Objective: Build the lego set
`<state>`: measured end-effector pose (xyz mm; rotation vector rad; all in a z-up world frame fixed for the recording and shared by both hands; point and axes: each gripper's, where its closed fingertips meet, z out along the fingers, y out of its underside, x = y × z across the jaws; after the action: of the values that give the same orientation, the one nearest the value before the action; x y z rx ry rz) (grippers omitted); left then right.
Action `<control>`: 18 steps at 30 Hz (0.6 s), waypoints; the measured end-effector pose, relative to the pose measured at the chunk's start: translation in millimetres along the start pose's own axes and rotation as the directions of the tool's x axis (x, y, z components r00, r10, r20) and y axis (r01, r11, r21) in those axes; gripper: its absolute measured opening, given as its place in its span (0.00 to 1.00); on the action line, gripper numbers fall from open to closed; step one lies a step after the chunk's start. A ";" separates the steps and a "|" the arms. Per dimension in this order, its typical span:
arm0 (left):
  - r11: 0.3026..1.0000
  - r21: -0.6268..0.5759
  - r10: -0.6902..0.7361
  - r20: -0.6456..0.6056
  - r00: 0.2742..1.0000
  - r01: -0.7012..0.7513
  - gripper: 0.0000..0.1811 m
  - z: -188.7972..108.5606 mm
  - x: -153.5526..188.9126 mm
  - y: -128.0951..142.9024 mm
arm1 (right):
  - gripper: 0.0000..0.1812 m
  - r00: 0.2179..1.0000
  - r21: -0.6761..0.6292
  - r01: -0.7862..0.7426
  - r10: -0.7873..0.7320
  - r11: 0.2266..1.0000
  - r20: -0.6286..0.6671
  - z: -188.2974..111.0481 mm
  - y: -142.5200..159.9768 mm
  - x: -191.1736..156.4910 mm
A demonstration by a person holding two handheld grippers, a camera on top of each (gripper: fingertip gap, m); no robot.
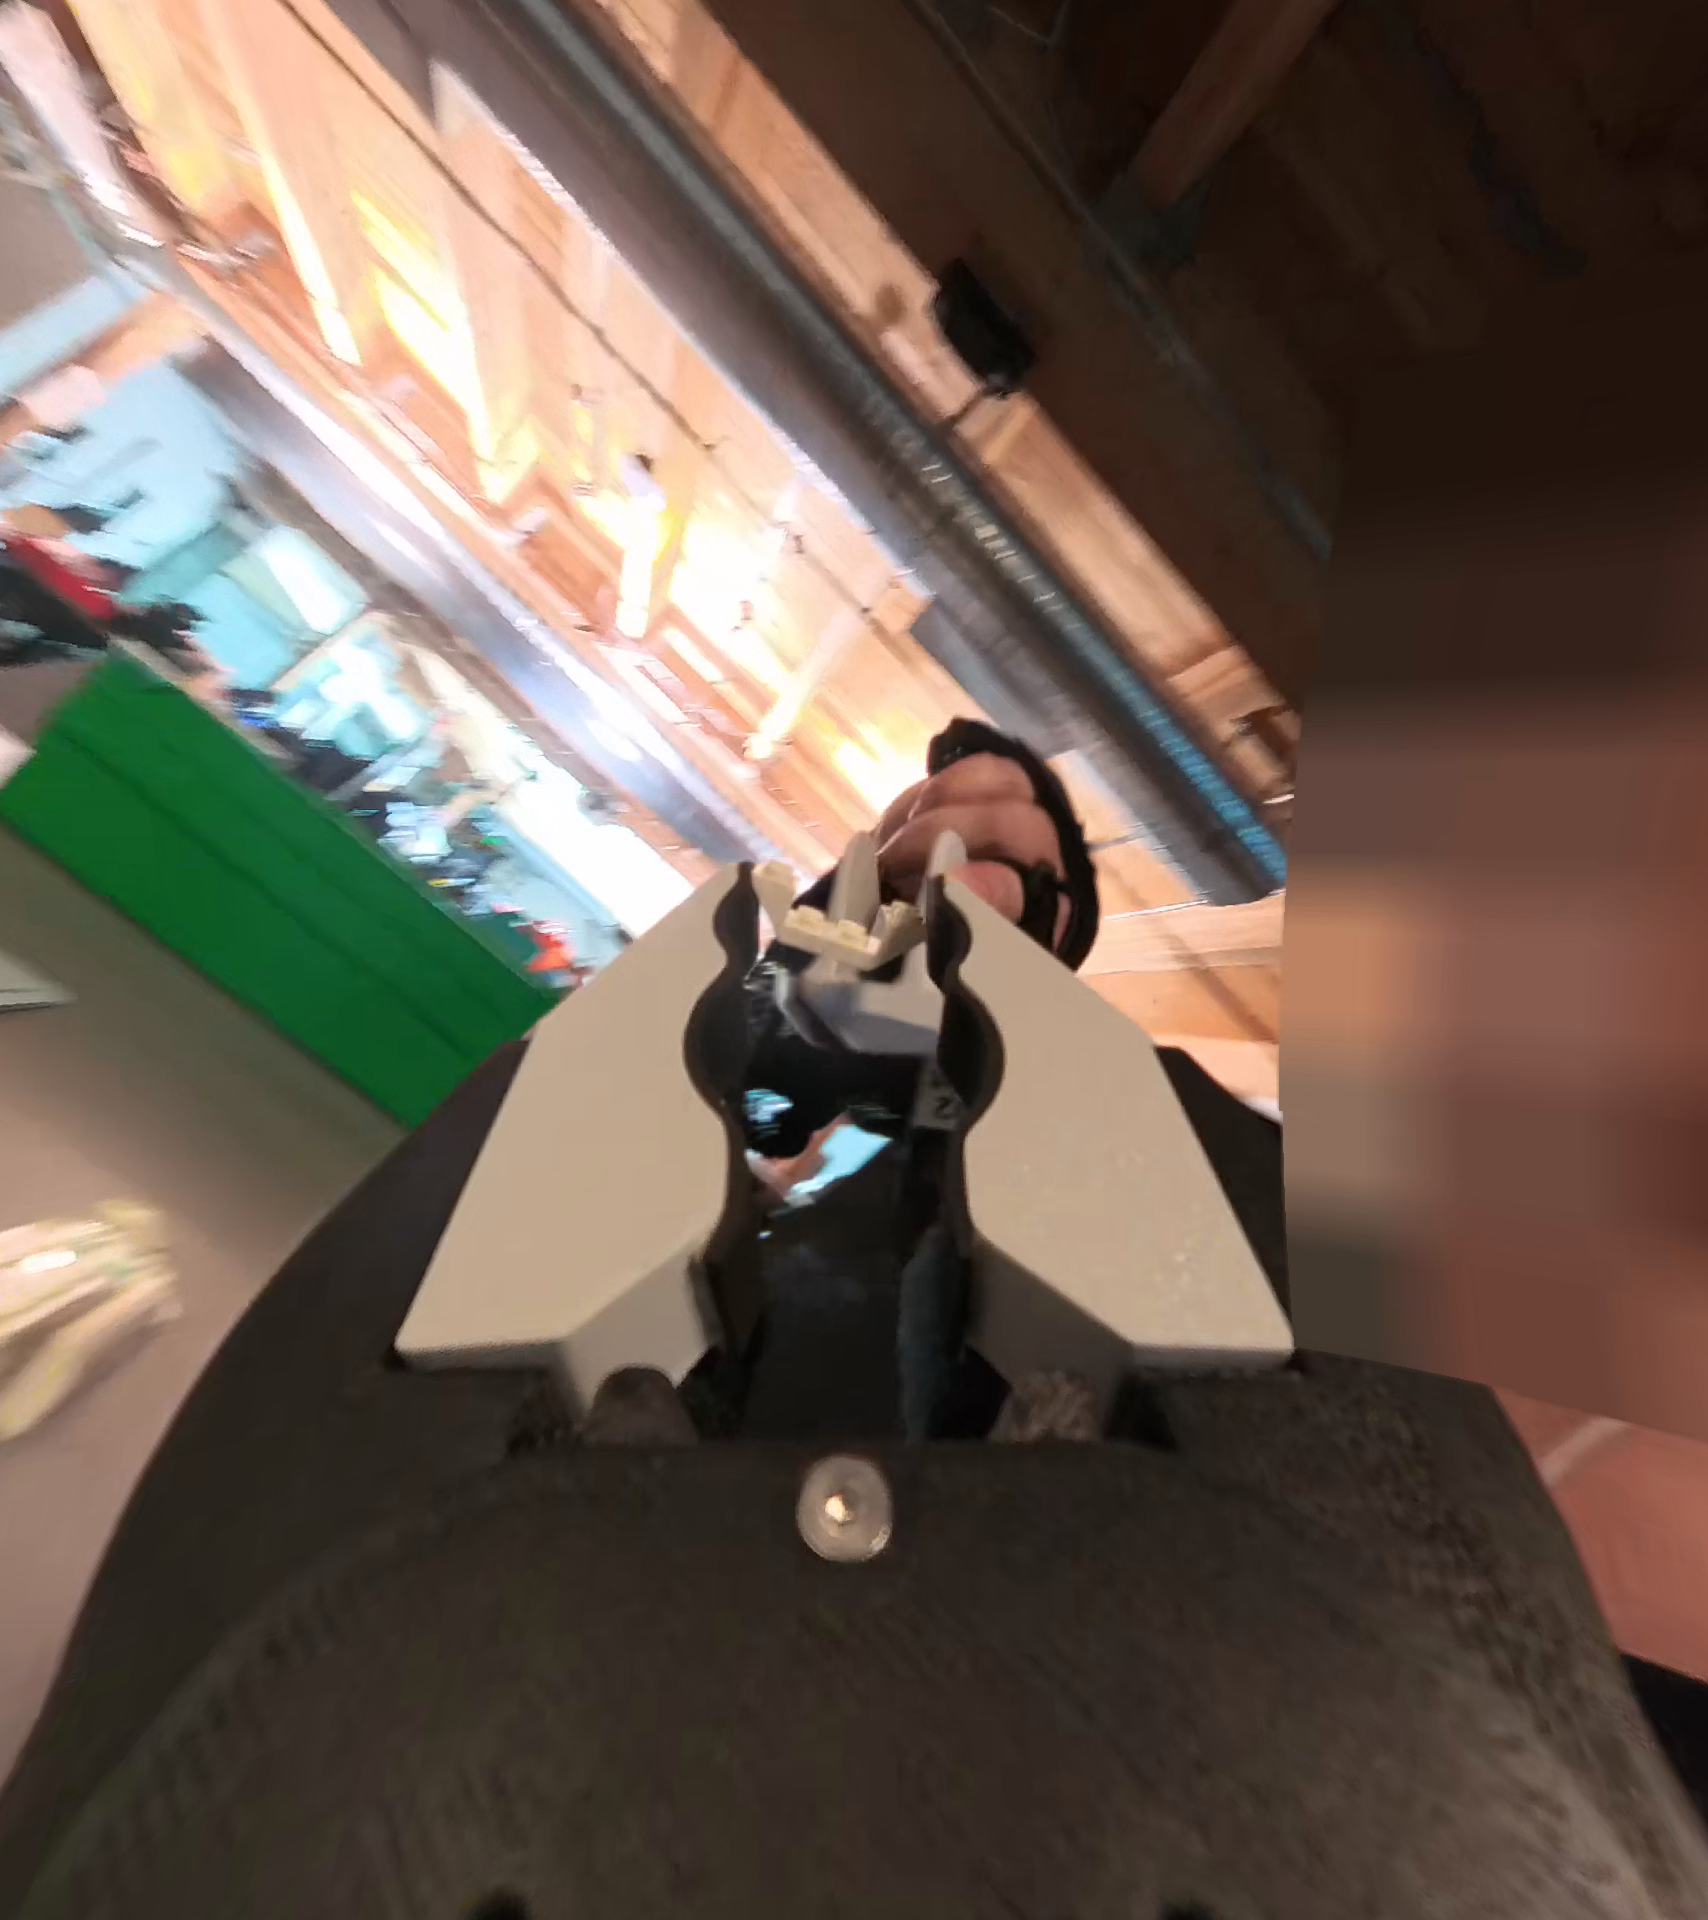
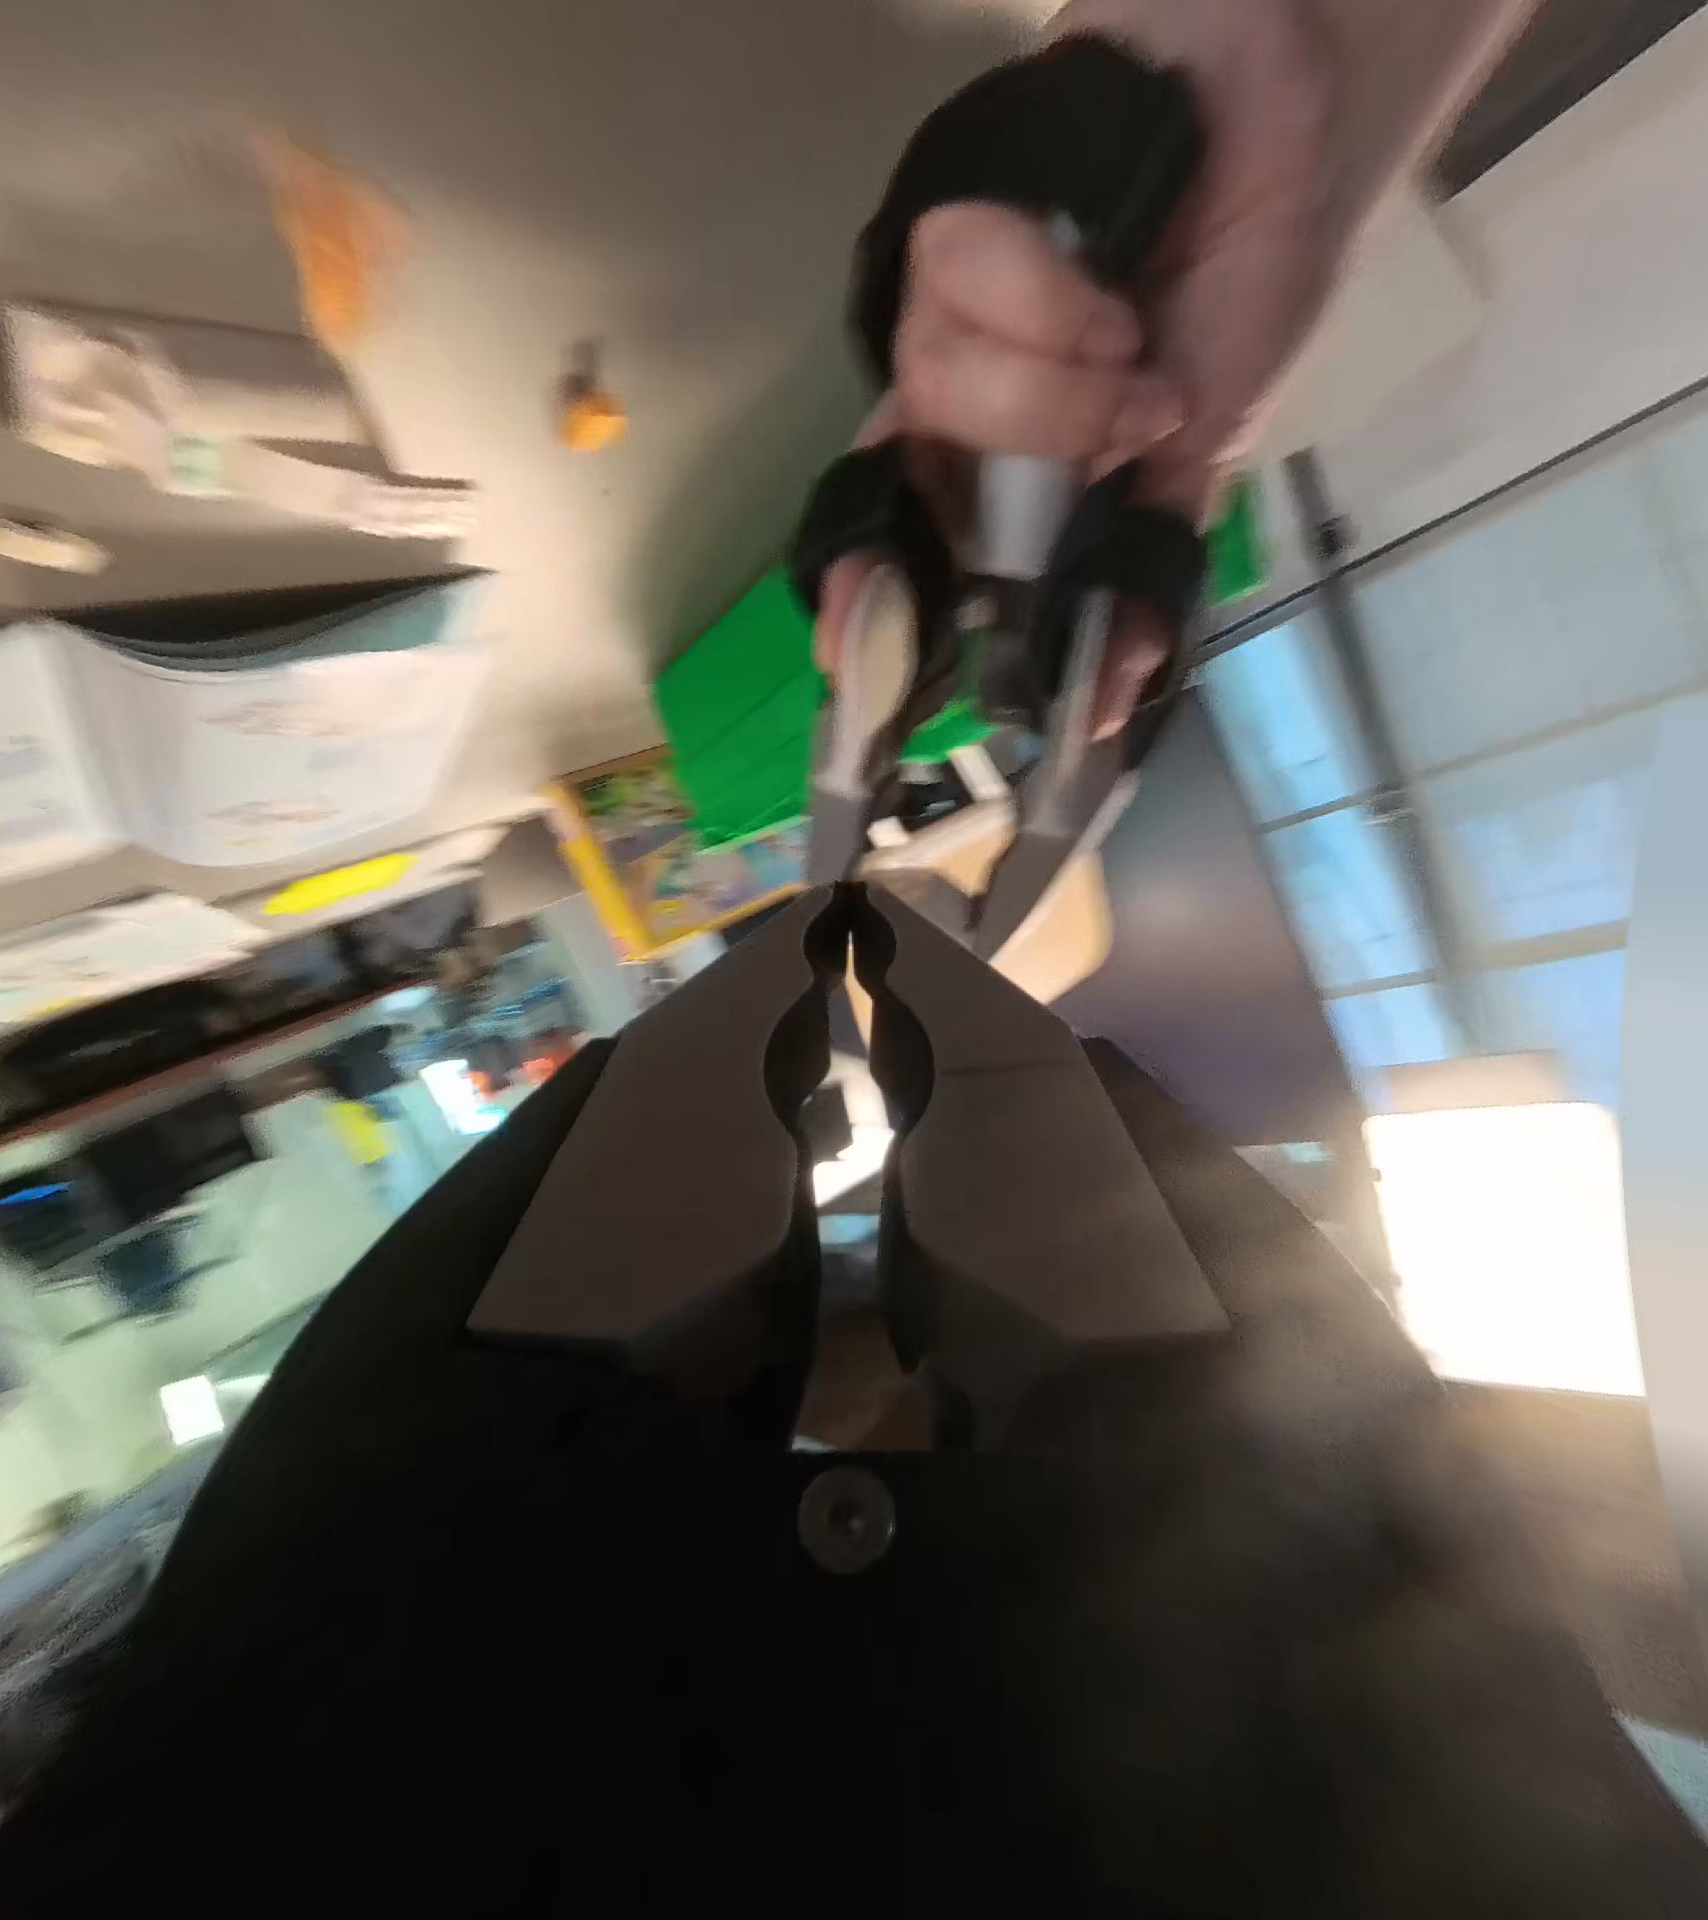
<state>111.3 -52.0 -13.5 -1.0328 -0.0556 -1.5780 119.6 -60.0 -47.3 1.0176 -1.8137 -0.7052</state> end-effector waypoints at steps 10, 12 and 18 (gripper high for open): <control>0.934 -0.139 0.353 0.221 0.909 -0.329 0.17 -12.2 -31.1 9.4 | 0.00 0.370 -0.307 -0.864 0.917 0.399 0.149 14.4 -1.7 -112.4; 0.914 -0.161 0.401 0.212 0.891 -0.373 0.17 -12.1 -28.8 12.4 | 0.02 -0.029 -0.292 -0.955 0.969 0.045 0.245 8.2 -35.1 -112.0; 0.873 -0.201 0.482 0.221 0.848 -0.444 0.17 -13.9 -26.2 16.2 | 0.12 -0.630 -0.281 -0.774 0.649 -0.567 0.426 1.5 -105.9 -75.9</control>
<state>114.4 -44.4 -46.3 -1.2570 0.1210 -1.0055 173.5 -46.7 -165.2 -1.3221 -2.2285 0.8072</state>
